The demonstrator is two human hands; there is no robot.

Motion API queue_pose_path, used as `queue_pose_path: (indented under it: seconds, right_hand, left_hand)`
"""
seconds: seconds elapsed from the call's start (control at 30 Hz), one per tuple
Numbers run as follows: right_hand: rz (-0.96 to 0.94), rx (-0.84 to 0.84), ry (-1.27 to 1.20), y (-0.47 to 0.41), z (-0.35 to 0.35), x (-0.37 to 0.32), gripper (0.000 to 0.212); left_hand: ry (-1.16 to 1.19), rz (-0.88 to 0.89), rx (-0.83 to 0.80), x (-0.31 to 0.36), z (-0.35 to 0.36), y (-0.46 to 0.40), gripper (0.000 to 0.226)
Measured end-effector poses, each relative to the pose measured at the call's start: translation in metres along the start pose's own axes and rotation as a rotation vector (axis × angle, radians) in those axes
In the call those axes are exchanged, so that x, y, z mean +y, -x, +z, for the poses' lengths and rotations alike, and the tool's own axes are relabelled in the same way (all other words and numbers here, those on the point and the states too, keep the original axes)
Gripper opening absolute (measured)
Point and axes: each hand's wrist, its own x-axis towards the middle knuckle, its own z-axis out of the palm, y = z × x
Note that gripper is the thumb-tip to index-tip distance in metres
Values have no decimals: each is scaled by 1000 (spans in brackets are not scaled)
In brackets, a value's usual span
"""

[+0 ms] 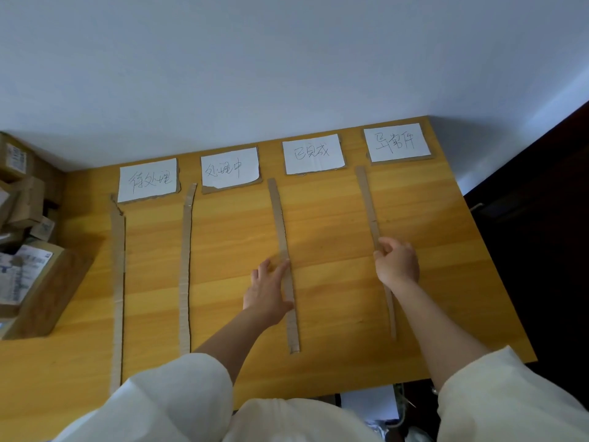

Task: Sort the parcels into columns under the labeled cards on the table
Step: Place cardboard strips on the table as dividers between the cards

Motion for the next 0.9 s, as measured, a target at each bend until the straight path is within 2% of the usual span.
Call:
queue_pose_path:
  seconds: [0.17,0.4,0.53,0.63,0.7,0.8,0.9]
  right_hand:
    - [-39,-38,63,2,7,3,37]
    - [-73,-3,70,4,4,4,38]
    - [-185,25,39,20,7,-14,30]
    - [-361,-120,31,42,23,-37,28]
    - [-462,-240,33,59,40,-51,32]
    - [-512,-389,88,77,63,-69,40]
    - [-521,-462,146,91,82,-78,52]
  left_hand:
    - [-50,3,-13,0,0,-2,99]
    - [-71,-7,-32,4,0,-3,93]
    - [-1,-11,-26,0,0,-3,93]
    - [116,-55,69,-13,-3,0,82]
    - [185,-143,147,-27,-5,4,74]
    - [271,-323,238,-54,-9,13,67]
    - [308,-493,325,-80,-10,25,60]
